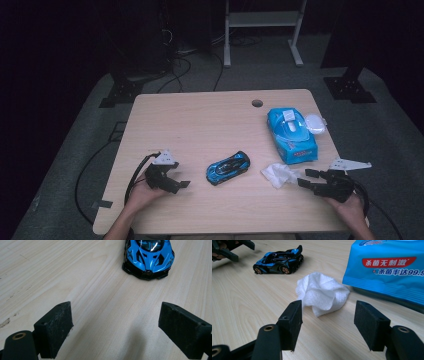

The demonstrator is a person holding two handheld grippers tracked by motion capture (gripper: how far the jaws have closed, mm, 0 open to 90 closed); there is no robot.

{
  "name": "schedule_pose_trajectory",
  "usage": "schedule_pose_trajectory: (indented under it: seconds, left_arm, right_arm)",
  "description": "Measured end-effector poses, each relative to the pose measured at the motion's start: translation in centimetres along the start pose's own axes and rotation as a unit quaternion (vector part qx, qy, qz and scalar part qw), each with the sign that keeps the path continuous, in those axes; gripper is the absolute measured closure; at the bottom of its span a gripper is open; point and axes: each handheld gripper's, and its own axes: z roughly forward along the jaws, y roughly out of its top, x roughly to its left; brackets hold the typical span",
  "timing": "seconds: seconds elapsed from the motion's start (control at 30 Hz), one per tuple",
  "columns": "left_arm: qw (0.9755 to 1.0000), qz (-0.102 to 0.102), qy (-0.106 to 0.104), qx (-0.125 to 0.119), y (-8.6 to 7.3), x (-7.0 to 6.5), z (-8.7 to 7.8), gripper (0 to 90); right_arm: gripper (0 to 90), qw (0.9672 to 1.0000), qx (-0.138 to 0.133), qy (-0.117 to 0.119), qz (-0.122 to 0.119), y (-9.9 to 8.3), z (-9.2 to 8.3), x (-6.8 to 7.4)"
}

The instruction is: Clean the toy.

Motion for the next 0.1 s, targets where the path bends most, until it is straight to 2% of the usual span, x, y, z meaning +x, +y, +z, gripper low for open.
schedule_pose_trajectory:
  seconds: [0.1]
  left_arm:
    - [1.0000, -0.003, 0.002, -0.001, -0.22, -0.06, 0.02, 11.4]
  right_arm:
    - [38.2, 1.0000, -0.008, 0.000, 0.003, -0.02, -0.13, -0.14]
